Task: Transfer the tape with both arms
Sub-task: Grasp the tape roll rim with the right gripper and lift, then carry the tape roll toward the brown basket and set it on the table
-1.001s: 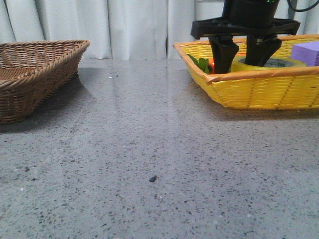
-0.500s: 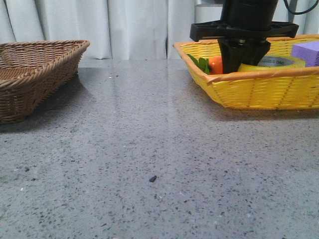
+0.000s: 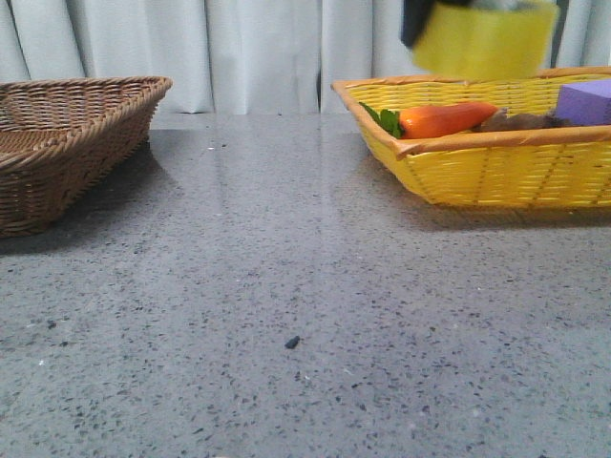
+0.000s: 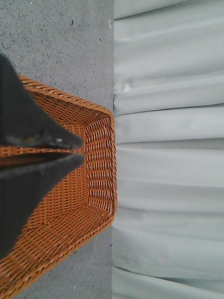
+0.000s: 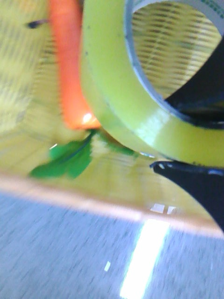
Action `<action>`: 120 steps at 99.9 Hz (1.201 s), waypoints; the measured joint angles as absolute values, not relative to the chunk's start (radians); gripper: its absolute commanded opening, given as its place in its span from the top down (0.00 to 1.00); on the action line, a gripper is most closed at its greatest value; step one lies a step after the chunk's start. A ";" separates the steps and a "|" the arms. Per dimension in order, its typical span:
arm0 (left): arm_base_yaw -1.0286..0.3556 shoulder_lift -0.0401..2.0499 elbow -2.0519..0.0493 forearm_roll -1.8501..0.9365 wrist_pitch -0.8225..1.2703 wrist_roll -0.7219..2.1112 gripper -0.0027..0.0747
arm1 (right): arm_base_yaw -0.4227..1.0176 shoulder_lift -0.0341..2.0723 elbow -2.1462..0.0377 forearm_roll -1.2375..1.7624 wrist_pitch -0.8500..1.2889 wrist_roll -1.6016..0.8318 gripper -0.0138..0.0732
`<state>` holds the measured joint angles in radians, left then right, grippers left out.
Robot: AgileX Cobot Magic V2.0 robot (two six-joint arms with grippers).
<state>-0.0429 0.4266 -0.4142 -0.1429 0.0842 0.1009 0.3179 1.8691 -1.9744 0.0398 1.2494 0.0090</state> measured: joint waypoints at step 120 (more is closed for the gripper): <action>-0.043 0.428 -0.414 -0.149 0.084 0.101 0.99 | 0.699 2.131 -2.082 0.031 1.253 0.000 0.62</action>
